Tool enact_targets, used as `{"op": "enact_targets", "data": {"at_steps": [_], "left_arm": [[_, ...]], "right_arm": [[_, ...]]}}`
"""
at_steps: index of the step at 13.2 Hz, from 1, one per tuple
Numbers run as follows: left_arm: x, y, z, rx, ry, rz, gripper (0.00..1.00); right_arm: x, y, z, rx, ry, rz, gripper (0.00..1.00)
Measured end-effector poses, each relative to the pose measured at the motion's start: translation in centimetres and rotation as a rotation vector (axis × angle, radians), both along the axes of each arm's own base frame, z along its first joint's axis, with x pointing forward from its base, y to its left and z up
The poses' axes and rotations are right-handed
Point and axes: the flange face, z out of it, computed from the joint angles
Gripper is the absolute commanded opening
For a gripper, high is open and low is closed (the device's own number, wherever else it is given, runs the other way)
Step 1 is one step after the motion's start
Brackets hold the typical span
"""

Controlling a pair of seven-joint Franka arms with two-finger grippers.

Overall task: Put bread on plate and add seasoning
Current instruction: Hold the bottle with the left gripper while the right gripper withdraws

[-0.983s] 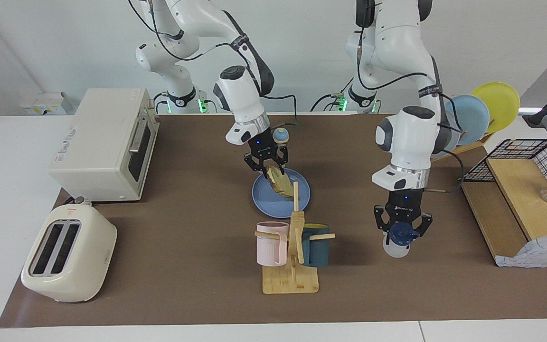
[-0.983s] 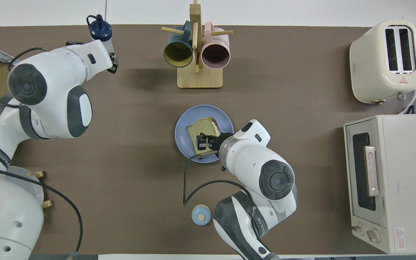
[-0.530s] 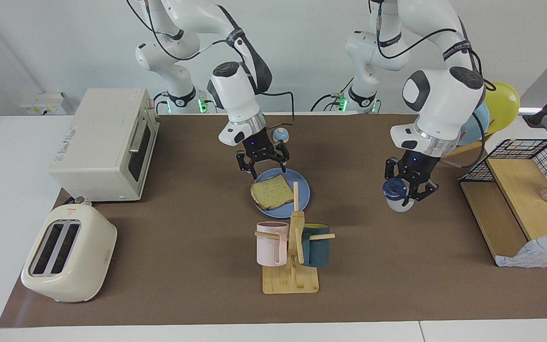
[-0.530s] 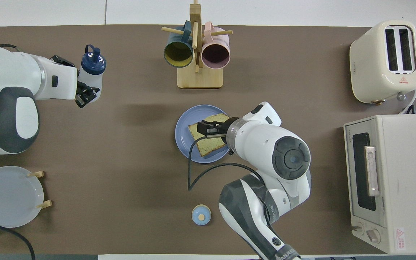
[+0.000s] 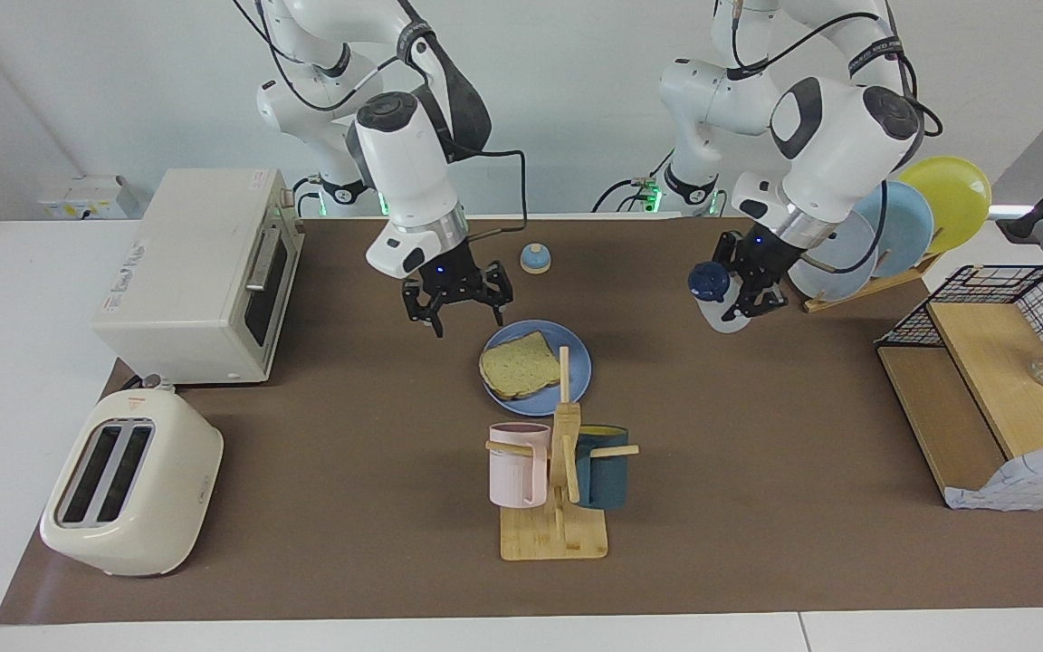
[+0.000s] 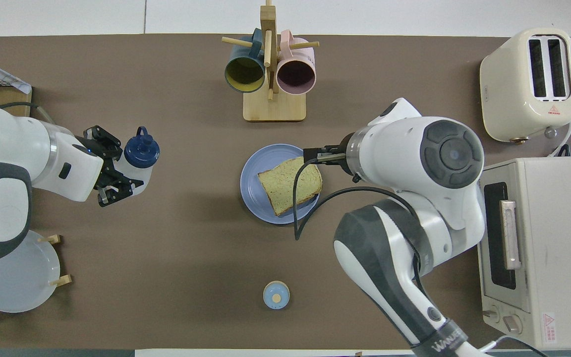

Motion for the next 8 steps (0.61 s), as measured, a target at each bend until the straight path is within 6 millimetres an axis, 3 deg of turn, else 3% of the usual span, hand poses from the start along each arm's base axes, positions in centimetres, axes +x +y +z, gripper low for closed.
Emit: {"op": "enact_targets", "data": {"at_steps": [3, 8], "left_arm": [[-2.8, -2.3, 0.5, 0.025, 0.051, -0.058, 0.0], [-5.7, -6.0, 0.5, 0.081, 0.085, -0.082, 0.0]], "right_arm": [[0.5, -5.9, 4.0, -0.055, 0.07, -0.011, 1.0], [-2.5, -15.8, 11.6, -0.166, 0.217, 0.003, 1.0]]}}
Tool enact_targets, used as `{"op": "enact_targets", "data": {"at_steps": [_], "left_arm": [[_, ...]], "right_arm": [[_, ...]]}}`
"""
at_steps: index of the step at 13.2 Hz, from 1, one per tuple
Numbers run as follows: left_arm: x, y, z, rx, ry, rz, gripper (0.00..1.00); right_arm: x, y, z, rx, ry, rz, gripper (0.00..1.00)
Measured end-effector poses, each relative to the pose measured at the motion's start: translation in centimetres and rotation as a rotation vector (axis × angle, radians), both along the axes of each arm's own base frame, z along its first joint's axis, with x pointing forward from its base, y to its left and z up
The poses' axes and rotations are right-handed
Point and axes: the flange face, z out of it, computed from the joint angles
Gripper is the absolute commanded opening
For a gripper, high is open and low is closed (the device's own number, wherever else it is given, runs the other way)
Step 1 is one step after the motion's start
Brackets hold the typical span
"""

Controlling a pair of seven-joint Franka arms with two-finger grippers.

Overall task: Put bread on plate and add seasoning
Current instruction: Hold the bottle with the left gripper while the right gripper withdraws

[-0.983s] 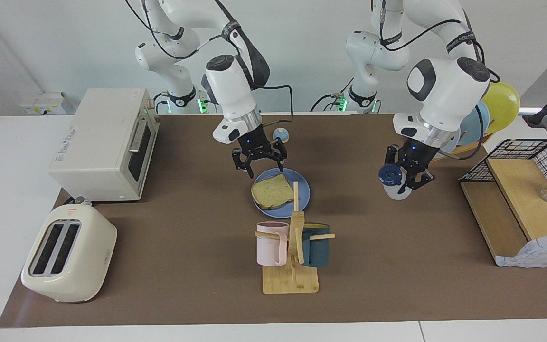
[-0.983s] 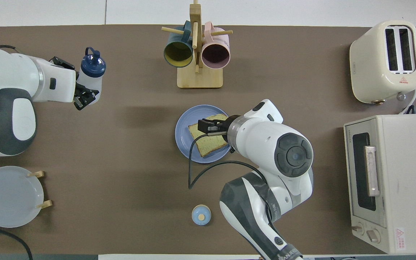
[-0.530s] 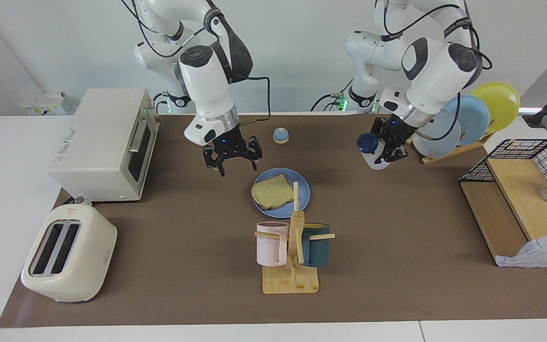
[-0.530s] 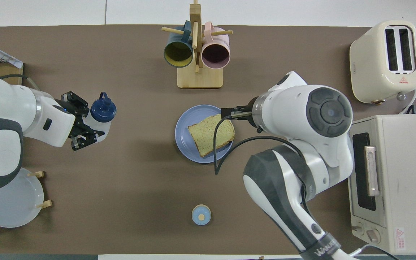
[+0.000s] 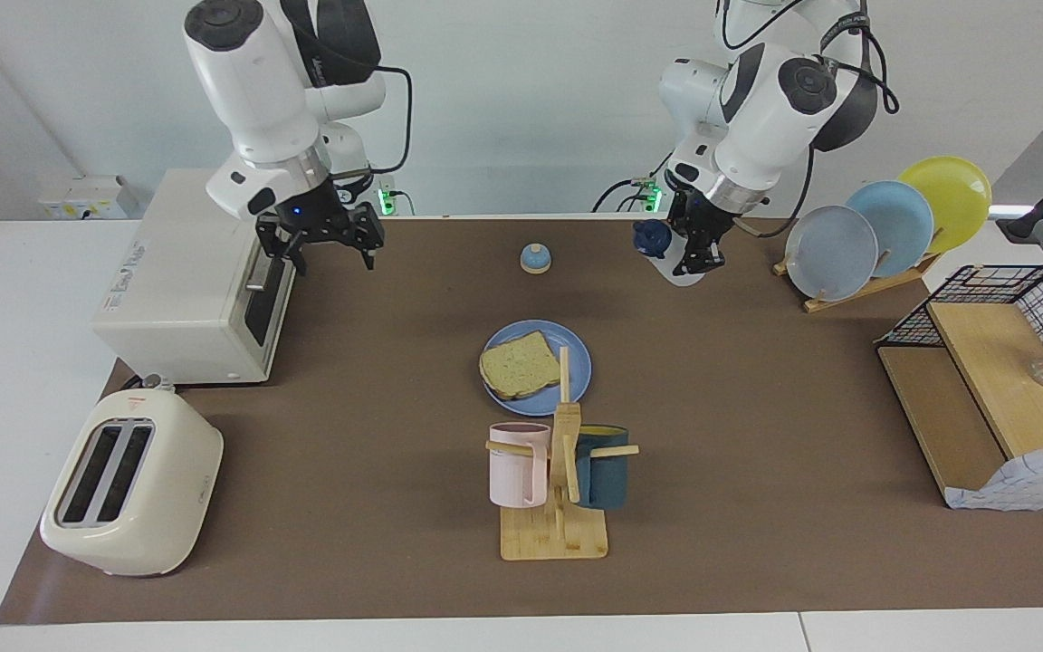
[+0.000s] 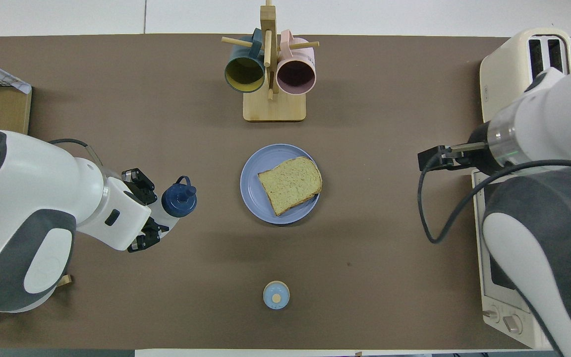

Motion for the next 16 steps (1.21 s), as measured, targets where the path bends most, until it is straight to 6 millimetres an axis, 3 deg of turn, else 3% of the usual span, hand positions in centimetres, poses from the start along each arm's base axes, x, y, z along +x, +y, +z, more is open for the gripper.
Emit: {"op": "enact_targets", "data": {"at_steps": [2, 4, 7, 16], "left_arm": [[-0.2, 0.0, -0.1, 0.006, 0.009, -0.002, 0.0], [-0.4, 0.2, 0.2, 0.01, 0.01, -0.005, 0.0], [-0.6, 0.3, 0.8, 0.006, 0.004, -0.007, 0.0], [-0.7, 0.4, 0.9, 0.006, 0.004, -0.007, 0.0]], "right_arm": [[0.3, -2.9, 2.0, -0.008, 0.018, 0.009, 1.0], [1.2, -4.2, 2.0, -0.013, 0.019, 0.001, 1.0], [1.7, -4.7, 1.2, -0.022, 0.043, -0.009, 1.0], [1.8, -5.6, 1.7, -0.022, 0.035, -0.025, 1.0]]}}
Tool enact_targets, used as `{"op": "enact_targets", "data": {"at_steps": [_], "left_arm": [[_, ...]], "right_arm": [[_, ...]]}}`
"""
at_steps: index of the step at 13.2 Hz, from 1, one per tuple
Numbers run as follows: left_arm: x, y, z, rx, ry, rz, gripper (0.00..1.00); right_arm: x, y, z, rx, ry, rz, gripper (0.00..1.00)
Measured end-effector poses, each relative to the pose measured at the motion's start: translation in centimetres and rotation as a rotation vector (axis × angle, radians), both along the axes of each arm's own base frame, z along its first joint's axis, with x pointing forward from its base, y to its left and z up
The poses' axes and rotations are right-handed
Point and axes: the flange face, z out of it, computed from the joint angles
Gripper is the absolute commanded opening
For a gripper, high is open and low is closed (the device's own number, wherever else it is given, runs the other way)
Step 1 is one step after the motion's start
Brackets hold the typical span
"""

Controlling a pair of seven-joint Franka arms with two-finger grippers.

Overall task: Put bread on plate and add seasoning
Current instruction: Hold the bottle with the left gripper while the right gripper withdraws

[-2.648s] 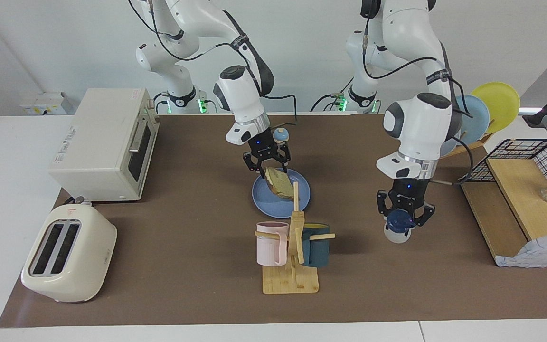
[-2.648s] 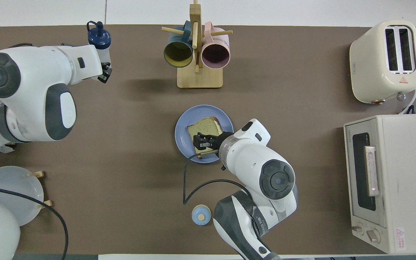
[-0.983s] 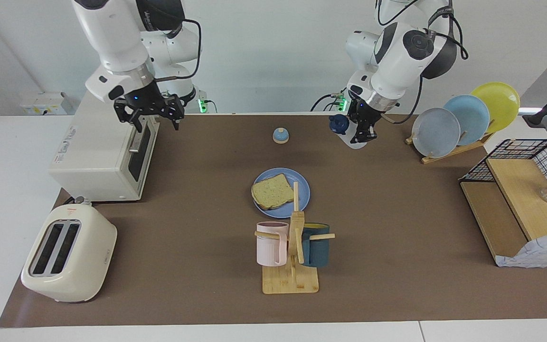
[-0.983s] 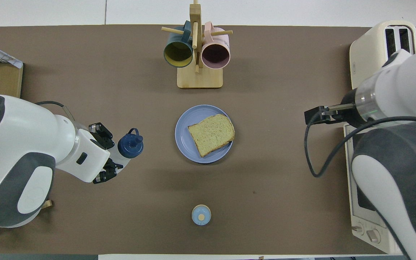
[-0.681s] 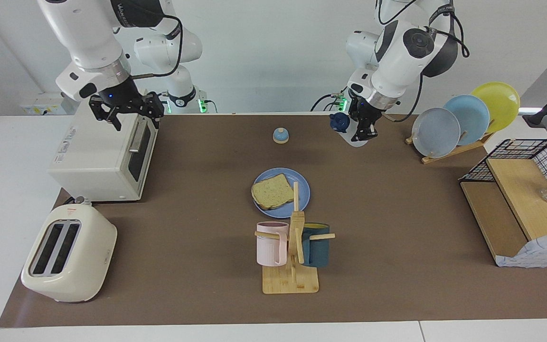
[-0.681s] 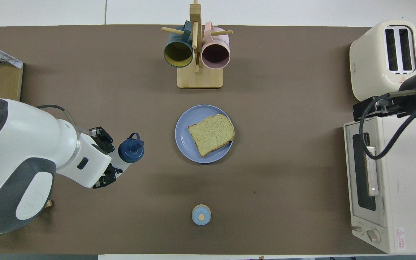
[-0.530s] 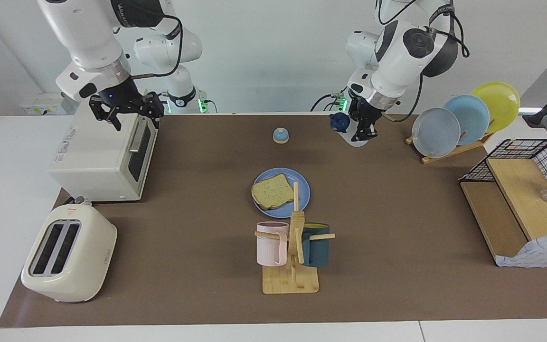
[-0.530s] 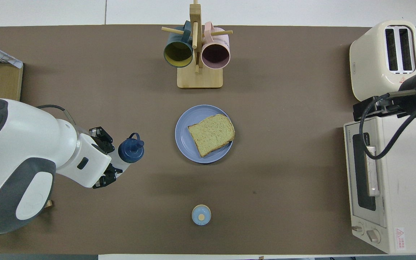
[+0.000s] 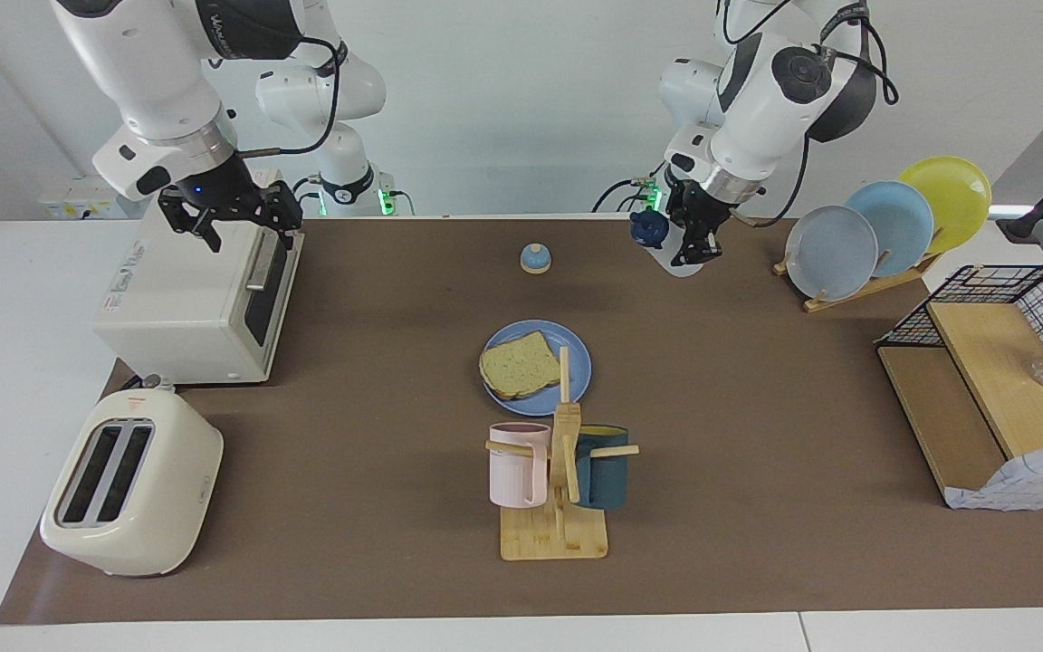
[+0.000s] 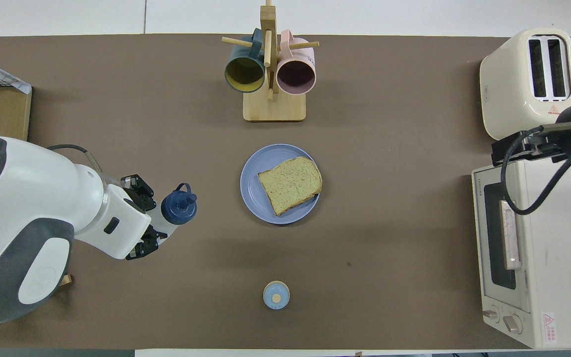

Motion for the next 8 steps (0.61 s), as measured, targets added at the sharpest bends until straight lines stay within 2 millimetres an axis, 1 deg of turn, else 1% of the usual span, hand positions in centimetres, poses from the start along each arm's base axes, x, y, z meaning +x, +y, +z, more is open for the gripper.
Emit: {"op": "enact_targets", "data": {"at_steps": [4, 8], "left_arm": [[0.0, 0.0, 0.0, 0.0, 0.0, 0.0, 0.0], [0.0, 0.0, 0.0, 0.0, 0.0, 0.001, 0.0]], "right_arm": [[0.1, -2.1, 0.1, 0.0, -0.002, -0.037, 1.0], [0.1, -2.3, 0.3, 0.0, -0.006, -0.041, 1.0]]}}
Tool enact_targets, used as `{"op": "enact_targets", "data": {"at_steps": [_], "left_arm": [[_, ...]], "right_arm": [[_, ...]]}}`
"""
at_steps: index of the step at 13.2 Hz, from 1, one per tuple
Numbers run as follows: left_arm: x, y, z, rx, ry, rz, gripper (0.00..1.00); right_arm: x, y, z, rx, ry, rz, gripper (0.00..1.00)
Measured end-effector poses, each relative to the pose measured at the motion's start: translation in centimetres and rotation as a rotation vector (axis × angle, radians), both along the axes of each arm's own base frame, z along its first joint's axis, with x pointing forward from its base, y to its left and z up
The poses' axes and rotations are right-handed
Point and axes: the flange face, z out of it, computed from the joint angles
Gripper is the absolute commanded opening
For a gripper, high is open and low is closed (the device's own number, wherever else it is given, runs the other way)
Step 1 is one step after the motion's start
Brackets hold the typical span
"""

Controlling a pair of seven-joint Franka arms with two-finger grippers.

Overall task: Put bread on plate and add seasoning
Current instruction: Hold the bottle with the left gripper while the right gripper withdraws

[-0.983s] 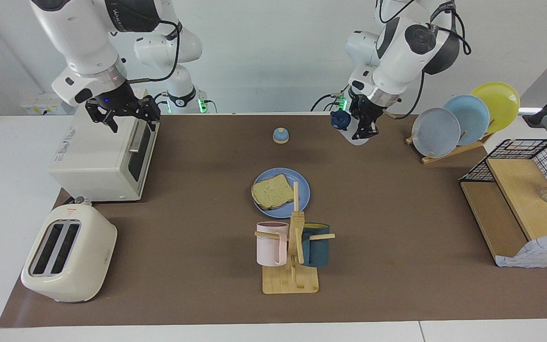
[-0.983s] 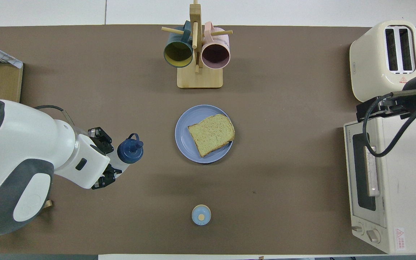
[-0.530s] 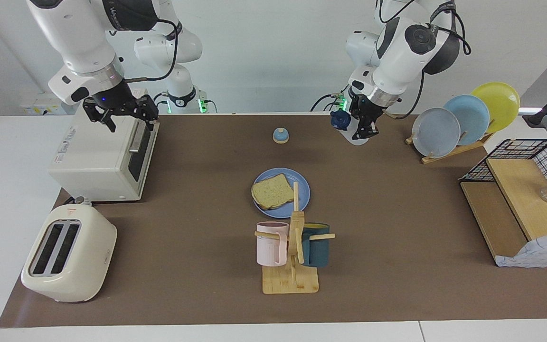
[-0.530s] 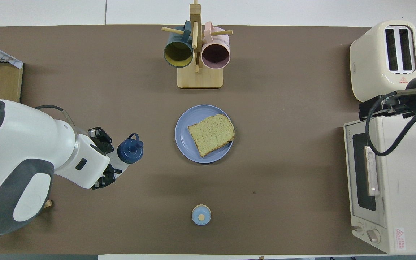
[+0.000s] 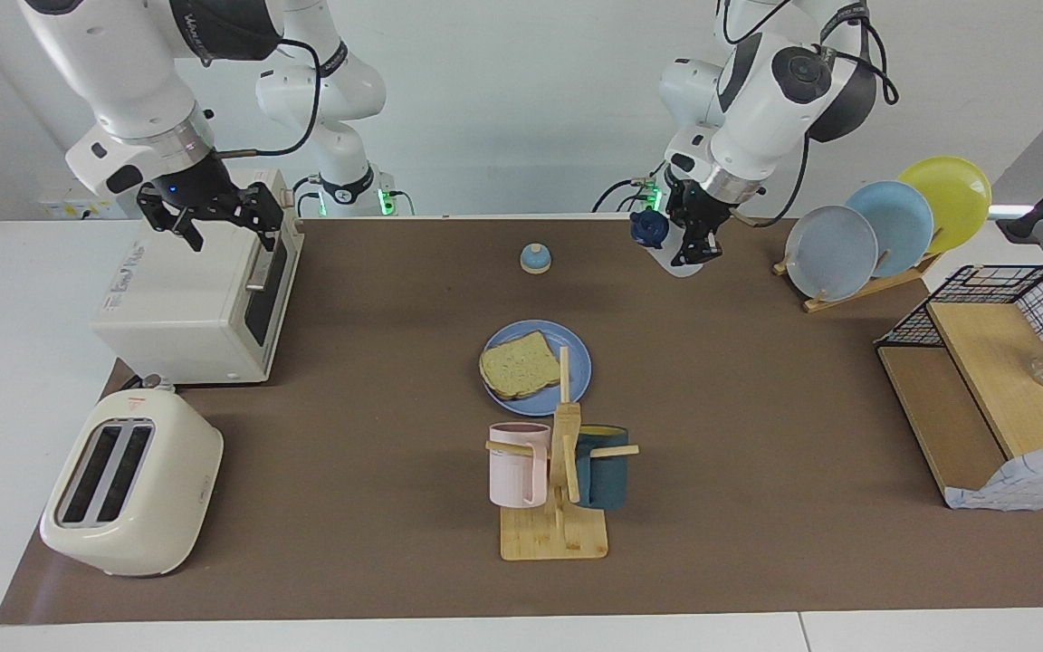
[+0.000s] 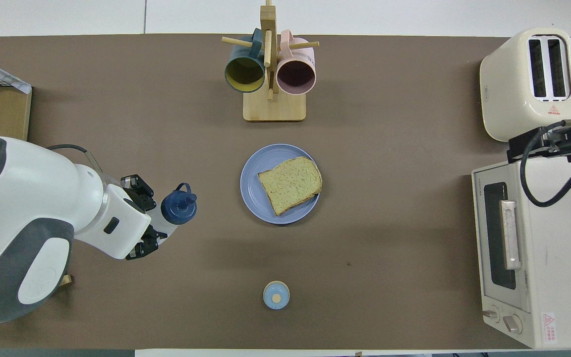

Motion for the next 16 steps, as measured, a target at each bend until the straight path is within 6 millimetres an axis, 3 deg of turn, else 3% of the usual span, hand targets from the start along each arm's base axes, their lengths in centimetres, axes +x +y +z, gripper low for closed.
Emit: {"op": "enact_targets", "data": {"at_steps": [5, 16], "left_arm": [[0.0, 0.1, 0.0, -0.001, -0.001, 0.002, 0.0], [0.4, 1.0, 0.3, -0.002, -0.009, 0.02, 0.0]], "right_arm": [[0.0, -1.1, -0.6, 0.0, 0.012, -0.02, 1.0], [0.1, -1.4, -1.5, 0.0, 0.012, -0.024, 1.0]]}}
